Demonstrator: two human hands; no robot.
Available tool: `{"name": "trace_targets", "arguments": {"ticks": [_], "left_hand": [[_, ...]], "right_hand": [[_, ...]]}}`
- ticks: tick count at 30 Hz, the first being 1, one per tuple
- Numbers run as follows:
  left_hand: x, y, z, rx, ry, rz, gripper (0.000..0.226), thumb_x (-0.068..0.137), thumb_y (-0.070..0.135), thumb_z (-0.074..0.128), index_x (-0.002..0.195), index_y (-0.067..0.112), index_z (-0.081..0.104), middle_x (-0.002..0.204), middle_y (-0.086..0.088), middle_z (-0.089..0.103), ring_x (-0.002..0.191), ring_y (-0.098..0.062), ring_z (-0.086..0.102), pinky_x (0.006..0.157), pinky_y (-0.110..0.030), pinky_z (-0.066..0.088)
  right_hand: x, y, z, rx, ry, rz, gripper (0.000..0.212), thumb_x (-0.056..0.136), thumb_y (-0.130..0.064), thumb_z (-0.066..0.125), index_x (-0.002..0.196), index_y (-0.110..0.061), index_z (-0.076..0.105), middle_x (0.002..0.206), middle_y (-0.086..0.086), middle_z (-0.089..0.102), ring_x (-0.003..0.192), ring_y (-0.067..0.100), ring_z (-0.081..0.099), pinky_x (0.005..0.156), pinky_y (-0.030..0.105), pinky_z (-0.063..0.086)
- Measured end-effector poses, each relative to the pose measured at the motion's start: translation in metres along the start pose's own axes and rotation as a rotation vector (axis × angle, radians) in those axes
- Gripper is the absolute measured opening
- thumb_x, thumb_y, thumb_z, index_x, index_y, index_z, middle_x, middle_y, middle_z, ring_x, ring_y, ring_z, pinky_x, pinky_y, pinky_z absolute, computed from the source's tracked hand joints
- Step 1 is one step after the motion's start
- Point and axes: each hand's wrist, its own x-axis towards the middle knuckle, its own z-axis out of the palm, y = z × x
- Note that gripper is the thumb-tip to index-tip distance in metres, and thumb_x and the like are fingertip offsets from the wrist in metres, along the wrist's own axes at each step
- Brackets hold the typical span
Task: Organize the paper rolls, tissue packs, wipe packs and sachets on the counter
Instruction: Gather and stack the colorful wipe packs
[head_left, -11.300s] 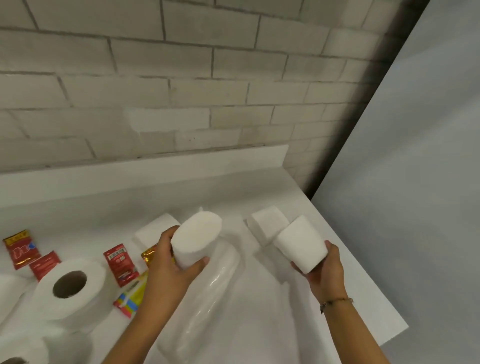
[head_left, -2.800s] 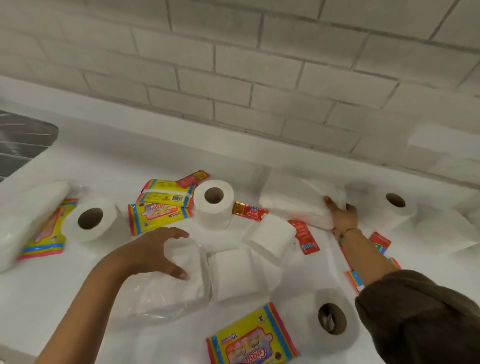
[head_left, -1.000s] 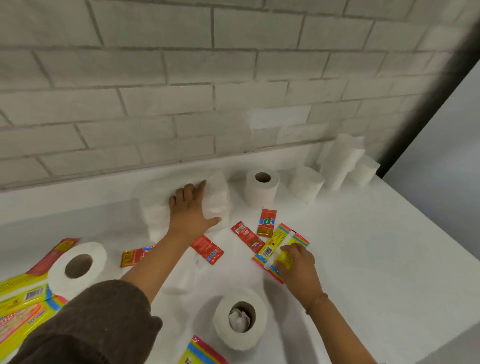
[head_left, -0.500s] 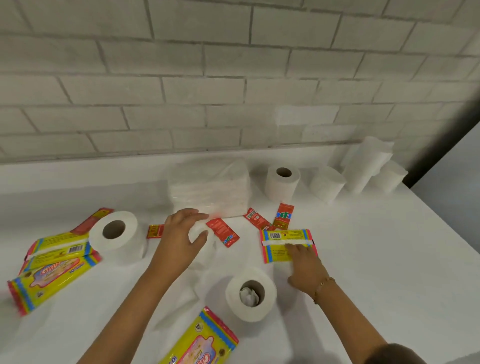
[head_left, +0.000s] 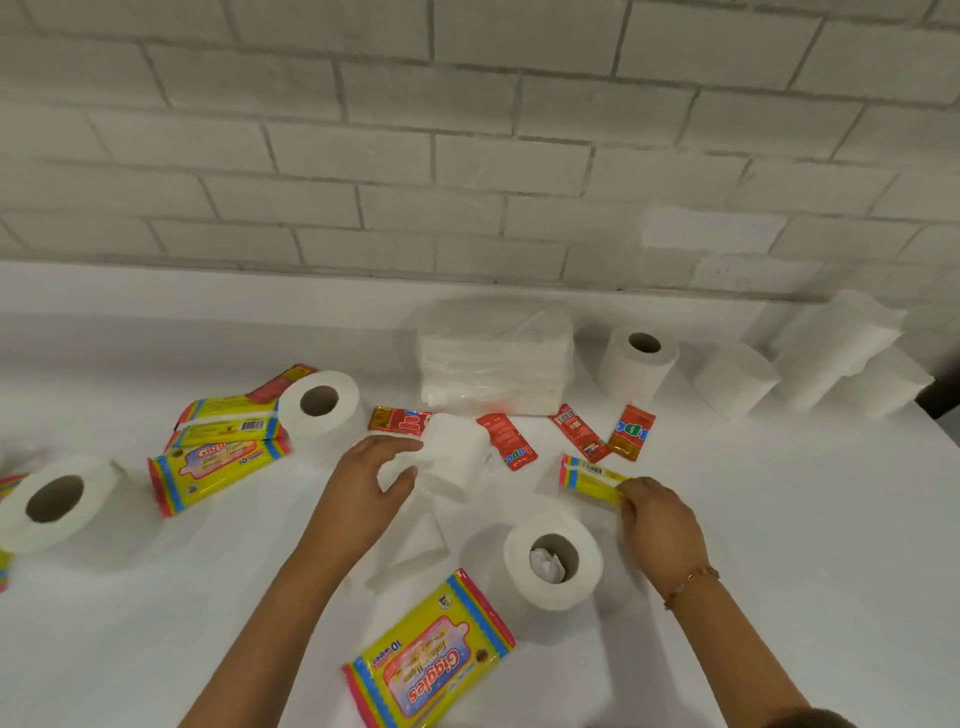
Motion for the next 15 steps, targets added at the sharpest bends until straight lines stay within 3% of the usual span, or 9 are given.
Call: {"name": "trace_targets", "arguments": {"ticks": [3, 6, 8, 11, 15], "left_hand": [[-0.009, 0.0, -0.01, -0.016, -0.059, -0.059, 0.019, 0.084, 0.024, 0.064, 0.085, 0.043, 0.061, 0.093, 0.017, 0.064, 0.08, -0.005, 0.061, 0.074, -0.017, 0.048], [-0.021, 0.007, -0.007, 0.086, -0.306, -0.119, 0.009, 0.078, 0.032, 0.069, 0.078, 0.04, 0.064, 0.081, 0.016, 0.066, 0.072, -0.004, 0.063, 0.068, -0.02, 0.052], [-0.034, 0.011, 0.006, 0.191, -0.469, -0.09, 0.012, 0.078, 0.035, 0.068, 0.089, 0.038, 0.066, 0.09, 0.014, 0.066, 0.079, -0.004, 0.064, 0.074, -0.022, 0.054], [-0.053, 0.006, 0.033, 0.396, -0.645, 0.008, 0.043, 0.077, 0.036, 0.067, 0.119, 0.033, 0.057, 0.119, 0.007, 0.058, 0.108, -0.011, 0.056, 0.092, -0.029, 0.047], [-0.066, -0.008, 0.055, 0.513, -0.654, 0.018, 0.075, 0.068, 0.04, 0.075, 0.134, 0.027, 0.041, 0.129, -0.001, 0.044, 0.118, -0.019, 0.044, 0.094, -0.032, 0.044]], "right_hand": [[-0.001, -0.013, -0.013, 0.167, 0.121, 0.049, 0.027, 0.098, -0.019, 0.039, 0.113, -0.009, 0.058, 0.105, 0.013, 0.067, 0.088, 0.027, 0.06, 0.078, 0.034, 0.049], [0.0, -0.026, -0.025, 0.419, 0.196, 0.073, 0.026, 0.099, -0.021, 0.038, 0.111, -0.006, 0.055, 0.103, 0.014, 0.065, 0.082, 0.026, 0.059, 0.069, 0.031, 0.046], [0.003, -0.036, -0.03, 0.58, 0.195, 0.088, 0.026, 0.099, -0.021, 0.037, 0.111, -0.004, 0.054, 0.105, 0.013, 0.063, 0.089, 0.028, 0.061, 0.07, 0.03, 0.05], [0.007, -0.049, -0.03, 0.761, 0.158, 0.094, 0.025, 0.099, -0.019, 0.038, 0.105, 0.0, 0.053, 0.102, 0.011, 0.06, 0.088, 0.022, 0.058, 0.061, 0.017, 0.044], [0.005, -0.057, -0.025, 0.961, 0.123, 0.173, 0.024, 0.099, -0.019, 0.04, 0.112, -0.006, 0.054, 0.103, 0.003, 0.056, 0.09, 0.017, 0.056, 0.064, 0.013, 0.043]]}}
